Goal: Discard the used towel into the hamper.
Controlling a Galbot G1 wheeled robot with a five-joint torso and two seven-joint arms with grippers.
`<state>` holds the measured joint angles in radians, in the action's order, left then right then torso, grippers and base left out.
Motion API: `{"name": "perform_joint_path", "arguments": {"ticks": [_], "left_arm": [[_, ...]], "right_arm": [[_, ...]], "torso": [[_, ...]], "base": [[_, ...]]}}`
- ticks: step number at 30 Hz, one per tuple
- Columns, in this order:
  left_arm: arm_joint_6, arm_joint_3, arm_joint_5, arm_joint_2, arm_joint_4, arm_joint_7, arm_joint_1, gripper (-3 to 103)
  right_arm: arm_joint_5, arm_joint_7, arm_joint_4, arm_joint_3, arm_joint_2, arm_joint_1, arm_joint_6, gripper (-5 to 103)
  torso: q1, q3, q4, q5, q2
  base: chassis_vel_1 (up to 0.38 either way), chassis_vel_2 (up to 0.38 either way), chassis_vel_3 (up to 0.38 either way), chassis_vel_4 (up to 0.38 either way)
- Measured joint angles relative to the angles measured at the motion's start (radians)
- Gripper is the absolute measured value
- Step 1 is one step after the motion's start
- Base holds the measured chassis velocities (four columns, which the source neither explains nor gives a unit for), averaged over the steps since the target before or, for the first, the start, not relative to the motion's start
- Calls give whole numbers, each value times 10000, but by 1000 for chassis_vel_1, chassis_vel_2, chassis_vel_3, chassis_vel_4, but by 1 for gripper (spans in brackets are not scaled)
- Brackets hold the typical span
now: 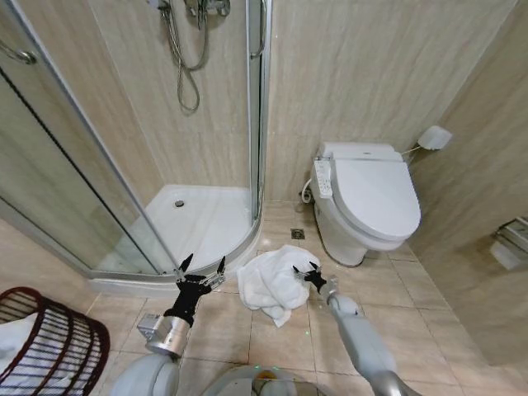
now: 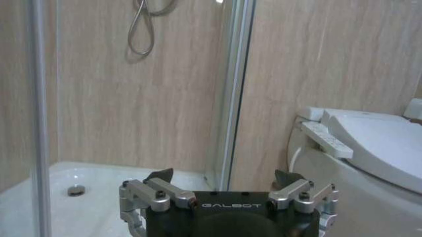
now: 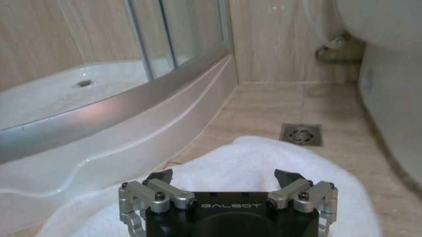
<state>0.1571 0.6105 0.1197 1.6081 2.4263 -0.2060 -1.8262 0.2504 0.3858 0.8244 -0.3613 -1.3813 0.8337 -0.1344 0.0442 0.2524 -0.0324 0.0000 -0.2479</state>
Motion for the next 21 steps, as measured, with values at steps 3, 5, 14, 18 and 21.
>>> {"name": "perform_joint_path", "arguments": {"ticks": [3, 5, 14, 18, 21], "left_arm": [[0, 0, 0, 0, 0, 0, 1, 100], [0, 0, 0, 0, 0, 0, 0, 100], [0, 0, 0, 0, 0, 0, 0, 100], [0, 0, 0, 0, 0, 0, 0, 100], [0, 0, 0, 0, 0, 0, 0, 100]], "right_arm": [[22, -54, -257, 36, -250, -181, 136, 100], [0, -248, -365, 41, -389, -228, 281, 100], [-468, -1471, -753, -63, -677, -124, 962, 100], [-523, -1527, -816, -85, -699, -89, 1016, 100], [-516, -1550, -830, -161, -739, -73, 1098, 101]], "torso": [[0, 0, -1, -2, 0], [0, 0, -1, 1, 0], [0, 0, 0, 0, -2], [0, 0, 0, -1, -2], [0, 0, 0, -1, -2]], "base": [[0, 0, 0, 0], [0, 0, 0, 0], [0, 0, 0, 0], [0, 0, 0, 0], [0, 0, 0, 0]]}}
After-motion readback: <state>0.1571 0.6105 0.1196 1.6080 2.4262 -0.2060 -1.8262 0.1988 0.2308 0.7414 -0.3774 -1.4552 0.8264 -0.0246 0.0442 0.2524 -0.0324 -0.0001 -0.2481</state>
